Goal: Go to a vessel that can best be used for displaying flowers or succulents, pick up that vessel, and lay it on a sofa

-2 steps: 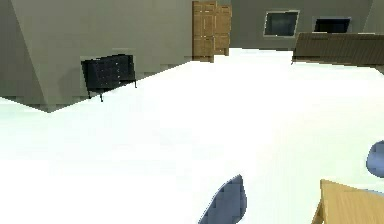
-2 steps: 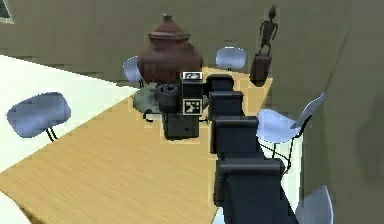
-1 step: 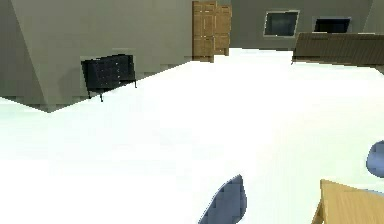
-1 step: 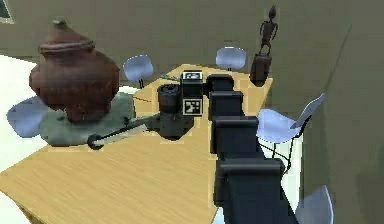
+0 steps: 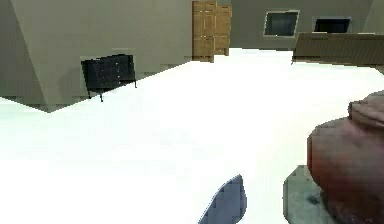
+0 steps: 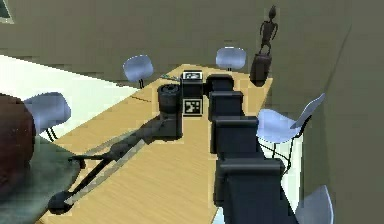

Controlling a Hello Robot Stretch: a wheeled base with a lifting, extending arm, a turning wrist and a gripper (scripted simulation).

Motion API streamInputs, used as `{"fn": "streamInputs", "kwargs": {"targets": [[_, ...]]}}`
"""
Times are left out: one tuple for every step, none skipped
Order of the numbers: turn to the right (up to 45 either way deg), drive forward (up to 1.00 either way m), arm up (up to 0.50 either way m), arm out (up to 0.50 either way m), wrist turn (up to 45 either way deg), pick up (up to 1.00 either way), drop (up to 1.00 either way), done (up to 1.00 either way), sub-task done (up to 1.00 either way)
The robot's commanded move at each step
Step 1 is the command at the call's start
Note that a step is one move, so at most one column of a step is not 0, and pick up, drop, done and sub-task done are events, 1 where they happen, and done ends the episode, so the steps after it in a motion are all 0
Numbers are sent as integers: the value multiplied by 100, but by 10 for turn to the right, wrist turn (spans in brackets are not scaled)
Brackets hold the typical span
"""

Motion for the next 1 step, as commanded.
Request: {"fn": "streamInputs", "kwargs": {"targets": [[0, 0, 0, 0, -270, 0, 0, 0, 0]]}}
